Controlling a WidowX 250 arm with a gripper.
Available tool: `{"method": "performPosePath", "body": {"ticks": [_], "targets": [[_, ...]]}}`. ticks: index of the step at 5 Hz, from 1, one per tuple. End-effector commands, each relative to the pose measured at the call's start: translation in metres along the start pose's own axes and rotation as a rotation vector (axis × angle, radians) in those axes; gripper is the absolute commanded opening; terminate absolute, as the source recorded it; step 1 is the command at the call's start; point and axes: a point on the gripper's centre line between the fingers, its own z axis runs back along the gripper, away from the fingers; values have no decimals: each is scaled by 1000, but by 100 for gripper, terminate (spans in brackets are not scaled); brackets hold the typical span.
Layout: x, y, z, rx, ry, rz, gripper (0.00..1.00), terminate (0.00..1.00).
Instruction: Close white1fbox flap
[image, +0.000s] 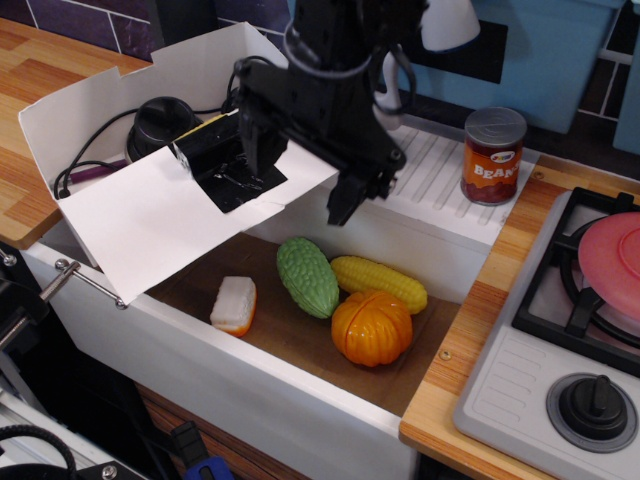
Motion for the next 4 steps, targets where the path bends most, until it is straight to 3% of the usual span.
{"method": "performPosePath", "body": {"ticks": [1, 4], "targets": [[-12, -26, -16, 42, -54, 25, 100, 0], [-21, -27, -69, 37, -190, 10, 100, 0]]}}
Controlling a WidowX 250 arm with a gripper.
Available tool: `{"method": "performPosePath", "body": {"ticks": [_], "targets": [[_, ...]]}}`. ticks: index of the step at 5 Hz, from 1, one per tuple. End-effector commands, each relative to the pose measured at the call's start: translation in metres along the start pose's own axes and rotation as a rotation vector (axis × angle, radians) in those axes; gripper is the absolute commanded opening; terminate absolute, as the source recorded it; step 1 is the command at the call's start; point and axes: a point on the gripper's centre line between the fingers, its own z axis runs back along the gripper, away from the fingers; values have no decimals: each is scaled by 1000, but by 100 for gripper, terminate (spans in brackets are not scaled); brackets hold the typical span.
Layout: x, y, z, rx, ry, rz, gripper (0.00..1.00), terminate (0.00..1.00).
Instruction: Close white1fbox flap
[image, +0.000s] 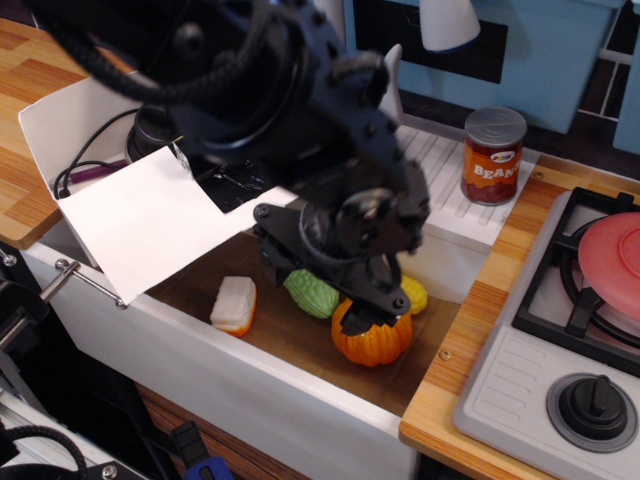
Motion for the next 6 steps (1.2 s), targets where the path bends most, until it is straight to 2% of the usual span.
{"method": "performPosePath", "body": {"ticks": [1, 2, 3, 5, 6], "targets": [[5, 16, -17, 52, -105, -57, 100, 0], [10, 25, -16, 167, -147, -147, 100, 0], [15, 33, -14, 234, -185, -225, 100, 0], [28, 60, 19, 255, -112, -322, 100, 0], [38, 80, 47, 259, -38, -387, 100, 0]]}}
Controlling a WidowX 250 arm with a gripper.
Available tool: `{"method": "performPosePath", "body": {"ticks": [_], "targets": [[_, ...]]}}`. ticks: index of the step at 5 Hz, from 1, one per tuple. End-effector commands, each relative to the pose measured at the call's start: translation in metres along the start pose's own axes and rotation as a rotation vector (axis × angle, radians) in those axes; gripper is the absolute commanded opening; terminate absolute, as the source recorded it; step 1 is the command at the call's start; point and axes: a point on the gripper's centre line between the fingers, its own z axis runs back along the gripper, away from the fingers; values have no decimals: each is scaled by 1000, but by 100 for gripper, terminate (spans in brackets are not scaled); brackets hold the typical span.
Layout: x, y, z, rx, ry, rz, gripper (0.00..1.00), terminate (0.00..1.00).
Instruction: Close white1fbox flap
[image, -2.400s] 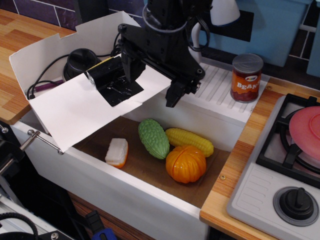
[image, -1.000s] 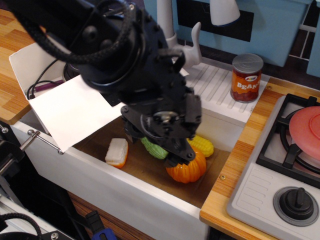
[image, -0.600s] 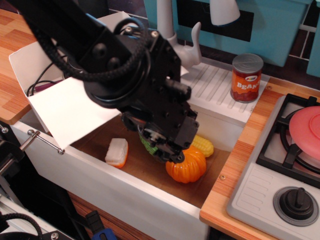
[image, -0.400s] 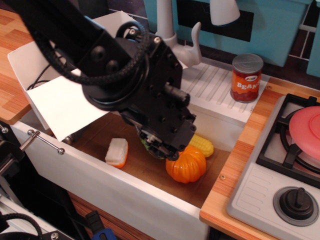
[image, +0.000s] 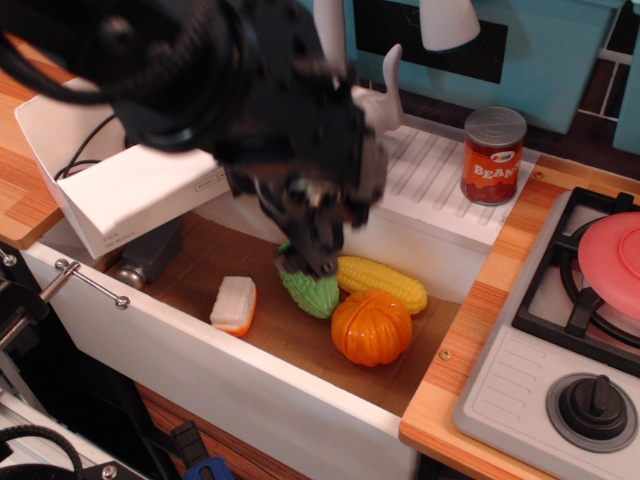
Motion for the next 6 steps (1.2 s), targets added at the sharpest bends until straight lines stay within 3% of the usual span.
{"method": "performPosePath", "body": {"ticks": [1, 2, 3, 4, 6], "targets": [[5, 58, 25, 45, 31, -87, 100, 0], [-5, 86, 15, 5, 27, -184, 100, 0], [-12, 113, 0, -11, -8, -258, 100, 0], [-15, 130, -19, -66, -44, -281, 100, 0], [-26, 139, -58, -303, -100, -225, 100, 0]]}}
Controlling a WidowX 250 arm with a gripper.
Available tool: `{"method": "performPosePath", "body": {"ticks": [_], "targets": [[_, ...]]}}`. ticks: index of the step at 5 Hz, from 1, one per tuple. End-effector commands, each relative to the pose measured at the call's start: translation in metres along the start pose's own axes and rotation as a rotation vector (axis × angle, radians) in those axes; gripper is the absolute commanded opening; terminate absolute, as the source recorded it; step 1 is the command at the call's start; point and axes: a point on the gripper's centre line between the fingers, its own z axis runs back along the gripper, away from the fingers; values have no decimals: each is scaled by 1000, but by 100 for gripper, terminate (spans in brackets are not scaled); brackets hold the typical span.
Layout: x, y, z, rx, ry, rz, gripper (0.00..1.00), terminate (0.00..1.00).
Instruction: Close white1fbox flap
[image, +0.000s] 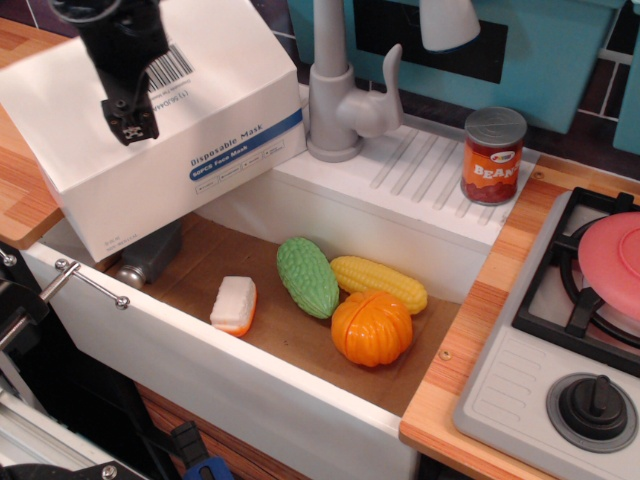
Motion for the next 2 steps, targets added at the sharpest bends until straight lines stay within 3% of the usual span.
{"method": "performPosePath", "body": {"ticks": [1, 2], "targets": [[-1, 15, -17, -117, -72, 85, 100, 0], [0, 16, -23, -161, -103, 94, 100, 100]]}}
